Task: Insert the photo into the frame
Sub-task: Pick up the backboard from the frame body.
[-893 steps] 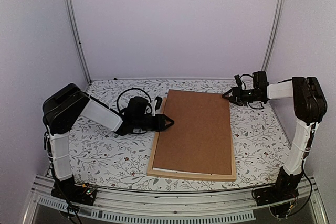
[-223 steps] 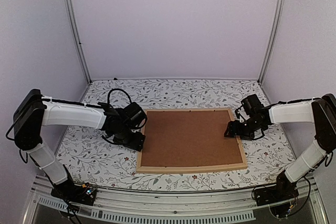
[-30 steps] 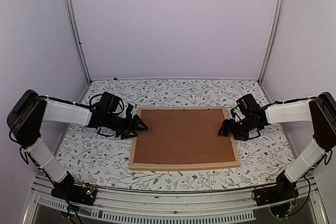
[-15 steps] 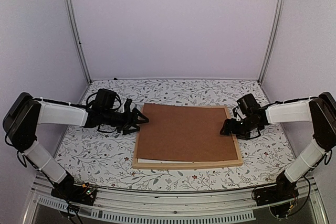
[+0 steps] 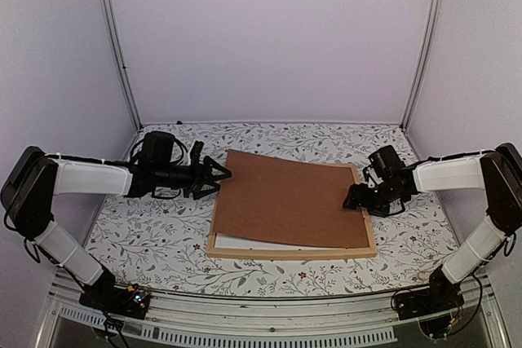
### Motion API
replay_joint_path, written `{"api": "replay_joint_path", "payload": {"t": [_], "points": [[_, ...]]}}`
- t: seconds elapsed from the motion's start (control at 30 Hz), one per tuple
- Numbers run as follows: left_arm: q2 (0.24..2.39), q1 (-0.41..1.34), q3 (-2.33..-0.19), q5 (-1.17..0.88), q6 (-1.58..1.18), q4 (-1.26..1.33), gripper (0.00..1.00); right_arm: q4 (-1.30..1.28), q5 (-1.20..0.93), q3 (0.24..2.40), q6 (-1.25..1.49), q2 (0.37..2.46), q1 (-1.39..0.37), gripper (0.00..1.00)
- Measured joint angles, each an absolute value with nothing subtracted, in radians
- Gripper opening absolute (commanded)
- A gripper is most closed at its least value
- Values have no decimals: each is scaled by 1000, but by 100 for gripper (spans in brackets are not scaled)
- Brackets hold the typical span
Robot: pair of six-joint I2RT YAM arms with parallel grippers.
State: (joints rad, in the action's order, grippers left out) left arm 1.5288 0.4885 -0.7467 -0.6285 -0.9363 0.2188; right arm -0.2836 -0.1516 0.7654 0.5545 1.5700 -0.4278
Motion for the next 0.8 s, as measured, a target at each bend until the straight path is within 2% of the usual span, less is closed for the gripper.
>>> {"api": "replay_joint_path", "payload": {"t": [0.33, 0.8], "points": [[1496, 486, -747, -644, -958, 283, 79, -282, -158, 765, 563, 1570, -424, 83], [1476, 487, -720, -643, -1073, 486, 75, -269, -184, 765, 587, 1570, -420, 83]]}}
